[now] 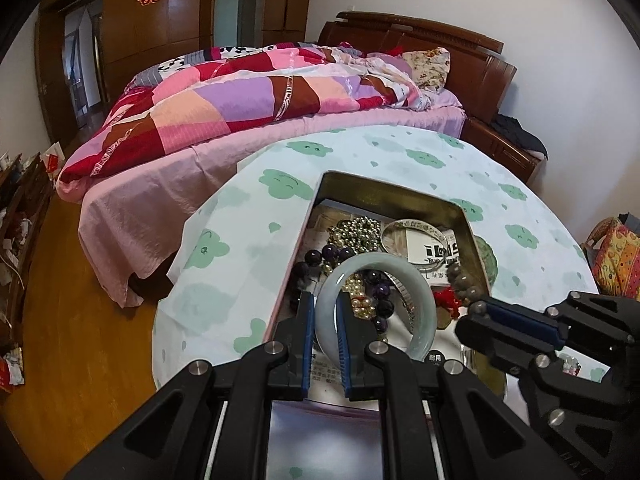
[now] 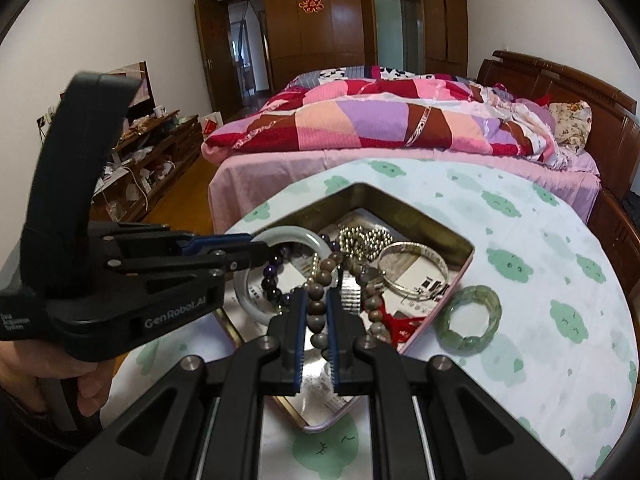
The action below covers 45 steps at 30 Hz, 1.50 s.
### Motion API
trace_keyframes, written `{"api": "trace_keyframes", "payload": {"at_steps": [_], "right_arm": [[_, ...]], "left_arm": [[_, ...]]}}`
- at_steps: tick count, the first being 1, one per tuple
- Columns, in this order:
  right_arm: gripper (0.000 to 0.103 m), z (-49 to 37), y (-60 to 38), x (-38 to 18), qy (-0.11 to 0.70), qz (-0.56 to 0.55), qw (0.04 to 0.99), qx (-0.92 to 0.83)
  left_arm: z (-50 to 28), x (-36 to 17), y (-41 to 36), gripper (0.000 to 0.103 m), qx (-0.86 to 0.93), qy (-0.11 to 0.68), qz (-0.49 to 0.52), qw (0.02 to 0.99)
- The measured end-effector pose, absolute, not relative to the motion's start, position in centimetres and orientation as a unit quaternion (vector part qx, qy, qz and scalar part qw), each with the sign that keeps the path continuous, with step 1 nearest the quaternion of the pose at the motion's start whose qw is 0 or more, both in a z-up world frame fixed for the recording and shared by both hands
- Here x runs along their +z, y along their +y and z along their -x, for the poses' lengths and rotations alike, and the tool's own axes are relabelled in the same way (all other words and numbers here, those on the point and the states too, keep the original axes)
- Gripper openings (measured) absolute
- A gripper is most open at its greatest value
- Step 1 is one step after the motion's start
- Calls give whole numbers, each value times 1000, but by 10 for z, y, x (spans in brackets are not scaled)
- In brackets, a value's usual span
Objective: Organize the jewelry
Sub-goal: 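Carry the white jade bangle and grey bead bracelet over the tin with both grippers, then lower the bangle and bead bracelet into the tin and open both grippers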
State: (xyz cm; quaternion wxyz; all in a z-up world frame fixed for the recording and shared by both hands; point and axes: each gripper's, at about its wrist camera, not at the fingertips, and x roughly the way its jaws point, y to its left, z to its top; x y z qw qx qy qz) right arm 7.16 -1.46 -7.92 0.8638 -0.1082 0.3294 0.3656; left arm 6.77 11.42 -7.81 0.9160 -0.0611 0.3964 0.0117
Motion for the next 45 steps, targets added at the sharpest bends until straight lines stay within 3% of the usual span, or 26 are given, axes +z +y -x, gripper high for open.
{"api": "trace_keyframes", "payload": {"at_steps": [45], "right_arm": [[12, -80, -12, -108, 379, 115, 844, 362]], "left_arm": [[-72, -94, 104, 12, 20, 420, 30, 907]]}}
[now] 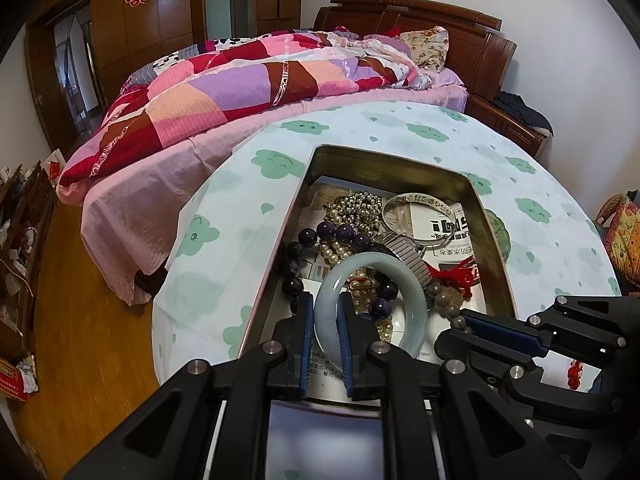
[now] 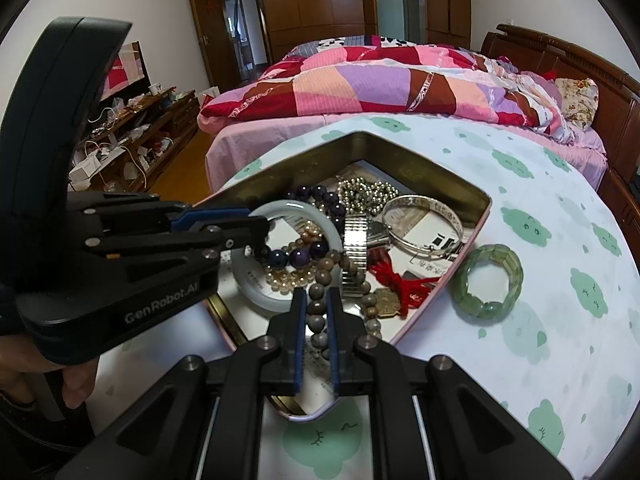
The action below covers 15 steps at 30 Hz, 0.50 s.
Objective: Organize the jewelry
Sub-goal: 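Lower the bangle and bead bracelet into the tin and open both grippers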
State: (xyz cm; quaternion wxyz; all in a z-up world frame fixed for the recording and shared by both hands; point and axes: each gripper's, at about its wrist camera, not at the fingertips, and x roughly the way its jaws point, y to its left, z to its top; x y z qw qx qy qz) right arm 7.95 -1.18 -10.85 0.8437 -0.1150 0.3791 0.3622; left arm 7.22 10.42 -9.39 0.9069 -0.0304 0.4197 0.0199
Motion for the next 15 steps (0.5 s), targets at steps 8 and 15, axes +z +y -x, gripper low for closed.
{"api": "trace_keyframes", "payload": {"at_steps": [8, 15], "right_arm": [[25, -81, -13, -110, 382, 112, 844, 361], [28, -80, -13, -110, 383, 110, 842, 365]], "left_arm": [[-70, -90, 104, 38, 13, 411, 40, 911], [-68, -82, 104, 50, 17, 405, 39, 914]]}}
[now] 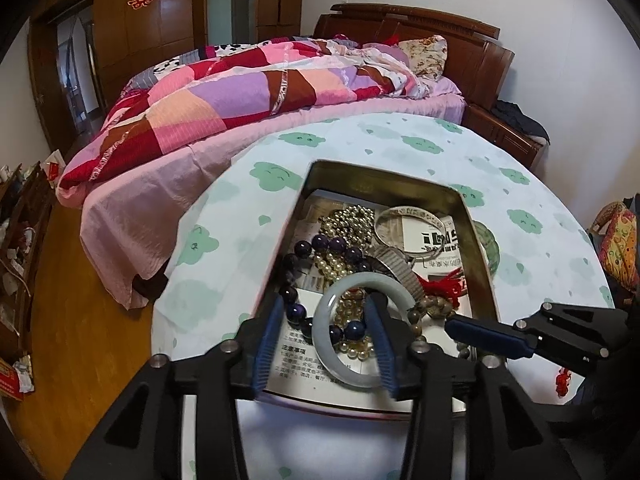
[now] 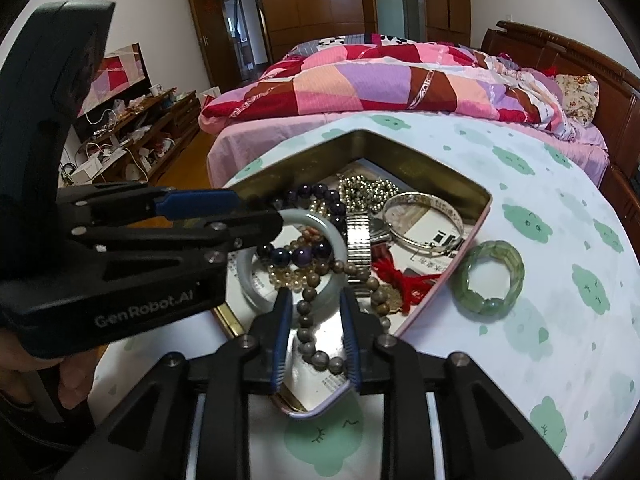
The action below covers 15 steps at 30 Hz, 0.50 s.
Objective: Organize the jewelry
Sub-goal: 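Lower the bangle and bead bracelet into the tin and open both grippers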
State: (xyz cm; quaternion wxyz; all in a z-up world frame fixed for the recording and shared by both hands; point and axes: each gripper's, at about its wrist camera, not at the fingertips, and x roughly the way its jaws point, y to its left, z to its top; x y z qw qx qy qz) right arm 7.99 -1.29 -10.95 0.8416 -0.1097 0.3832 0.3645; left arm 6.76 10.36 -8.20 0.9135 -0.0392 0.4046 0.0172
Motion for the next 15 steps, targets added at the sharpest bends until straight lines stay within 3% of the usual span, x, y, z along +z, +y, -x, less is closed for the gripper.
{"api": "trace_keyframes", "payload": {"at_steps": [5, 10, 15], "right_arm": [[50, -73, -12, -105, 374, 113, 843, 370], [52, -73, -12, -104, 373, 111, 844, 370], [52, -73, -15, -101, 369, 108, 849, 362]], "left_arm": [[-65, -75, 102, 57, 16, 396, 35, 918], [-63, -68, 106, 60, 22, 385, 39, 922], [-61, -63, 110, 70, 36, 375, 43, 925]]}}
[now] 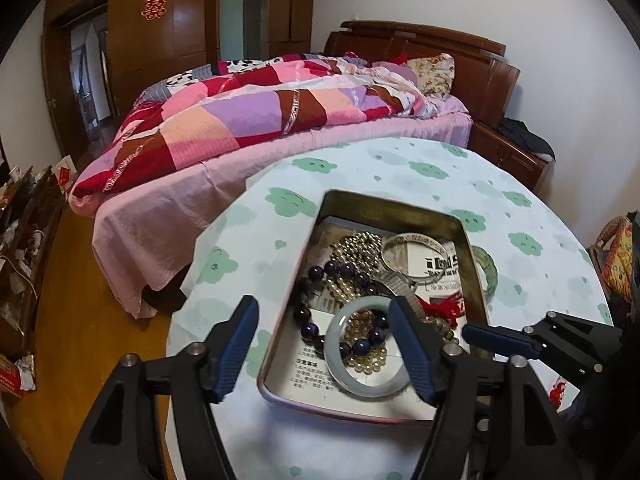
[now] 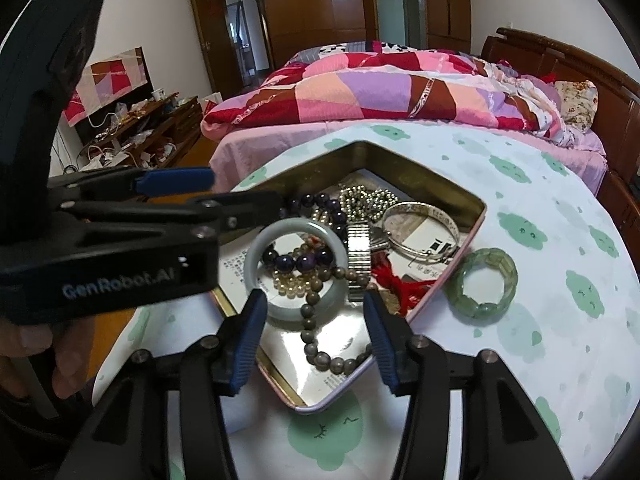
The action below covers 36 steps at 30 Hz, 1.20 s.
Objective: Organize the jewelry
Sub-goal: 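Lower the bangle and bead bracelet into the tin and open both grippers, then move the right gripper to the red tassel crystal pendant and grasp it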
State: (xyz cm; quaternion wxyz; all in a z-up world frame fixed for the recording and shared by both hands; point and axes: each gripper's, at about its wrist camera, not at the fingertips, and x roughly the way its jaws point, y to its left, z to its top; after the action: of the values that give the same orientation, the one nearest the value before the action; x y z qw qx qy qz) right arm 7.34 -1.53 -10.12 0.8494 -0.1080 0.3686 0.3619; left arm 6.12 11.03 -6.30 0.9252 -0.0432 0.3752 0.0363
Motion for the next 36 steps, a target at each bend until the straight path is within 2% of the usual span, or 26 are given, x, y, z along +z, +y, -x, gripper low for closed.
{"api": "trace_keyframes", "payload": {"at_steps": [21, 36], "right_arm": [[66, -72, -54, -80, 348, 89, 876, 323], [73, -71, -152, -85, 357, 61, 902, 235]], "left_arm": [[-56, -52, 101, 71, 36, 375, 34, 926], [-54, -68, 52, 71, 9, 401, 2, 916]]}}
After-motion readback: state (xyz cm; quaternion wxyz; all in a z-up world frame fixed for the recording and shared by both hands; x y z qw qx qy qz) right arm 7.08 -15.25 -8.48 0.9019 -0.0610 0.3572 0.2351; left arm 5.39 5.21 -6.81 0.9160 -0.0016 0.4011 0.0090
